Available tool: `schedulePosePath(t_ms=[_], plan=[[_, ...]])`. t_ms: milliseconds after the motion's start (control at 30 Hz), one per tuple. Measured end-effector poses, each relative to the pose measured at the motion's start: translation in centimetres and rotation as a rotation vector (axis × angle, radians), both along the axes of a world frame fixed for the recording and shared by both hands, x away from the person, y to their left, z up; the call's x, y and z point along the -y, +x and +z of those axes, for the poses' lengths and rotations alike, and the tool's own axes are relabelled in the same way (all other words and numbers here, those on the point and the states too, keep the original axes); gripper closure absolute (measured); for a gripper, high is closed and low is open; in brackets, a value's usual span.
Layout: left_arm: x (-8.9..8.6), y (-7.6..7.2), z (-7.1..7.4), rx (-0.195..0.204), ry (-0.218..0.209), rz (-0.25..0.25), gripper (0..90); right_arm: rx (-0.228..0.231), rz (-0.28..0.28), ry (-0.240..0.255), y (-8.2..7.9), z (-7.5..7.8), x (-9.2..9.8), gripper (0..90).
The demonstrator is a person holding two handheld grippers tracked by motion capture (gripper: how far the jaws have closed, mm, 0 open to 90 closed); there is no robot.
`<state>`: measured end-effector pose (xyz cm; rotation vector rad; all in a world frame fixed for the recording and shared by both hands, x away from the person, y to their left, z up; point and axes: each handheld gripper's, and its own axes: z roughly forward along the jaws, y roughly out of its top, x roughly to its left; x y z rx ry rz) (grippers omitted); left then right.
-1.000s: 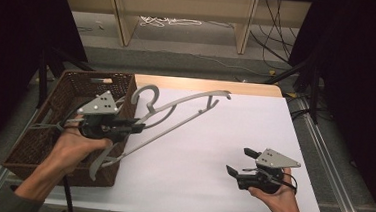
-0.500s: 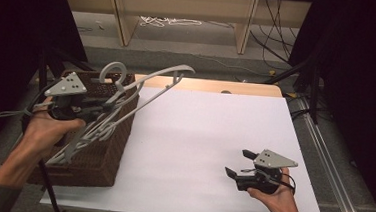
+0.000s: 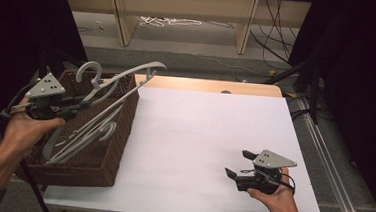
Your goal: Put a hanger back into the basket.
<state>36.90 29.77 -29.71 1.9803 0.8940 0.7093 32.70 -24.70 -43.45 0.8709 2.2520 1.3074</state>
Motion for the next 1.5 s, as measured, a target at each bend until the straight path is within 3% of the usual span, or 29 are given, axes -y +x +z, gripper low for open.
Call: schedulePosePath(t_ms=[200,367,533,1100,1200,1267,1367,1433,1500], plan=[[-2.3,0.4,-0.6,0.003,0.055,0.053,79.1,-0.002,0.000,-0.001,0.0,0.0,0.1,17.8],[-4.0,0.7,-1.3,0.004,0.046,0.096,79.2,-0.007,0.000,0.002,0.1,-0.1,0.1,17.8],[-5.4,0.8,-2.2,0.009,0.064,0.125,79.1,-0.008,0.001,-0.001,0.1,-0.1,0.1,17.8],[-7.3,0.9,-4.3,-0.011,0.122,0.162,79.1,-0.024,0.004,-0.007,0.1,-0.3,0.1,17.8],[-7.5,0.8,-4.7,-0.019,0.114,0.162,79.1,-0.023,0.002,-0.006,0.2,-0.3,0.1,17.8],[-7.7,0.8,-4.8,-0.030,0.151,0.159,79.1,-0.025,0.004,-0.006,0.1,-0.3,0.0,17.8],[-7.4,0.9,-5.4,-0.034,0.143,0.168,79.1,-0.027,0.006,-0.006,0.1,-0.3,0.0,17.9],[-7.0,1.1,-5.6,-0.058,0.221,0.137,79.0,-0.027,0.005,-0.006,0.1,-0.3,0.0,17.8],[-6.7,1.3,-5.9,-0.066,0.224,0.133,79.1,-0.026,0.005,-0.006,0.2,-0.3,0.0,17.8]])
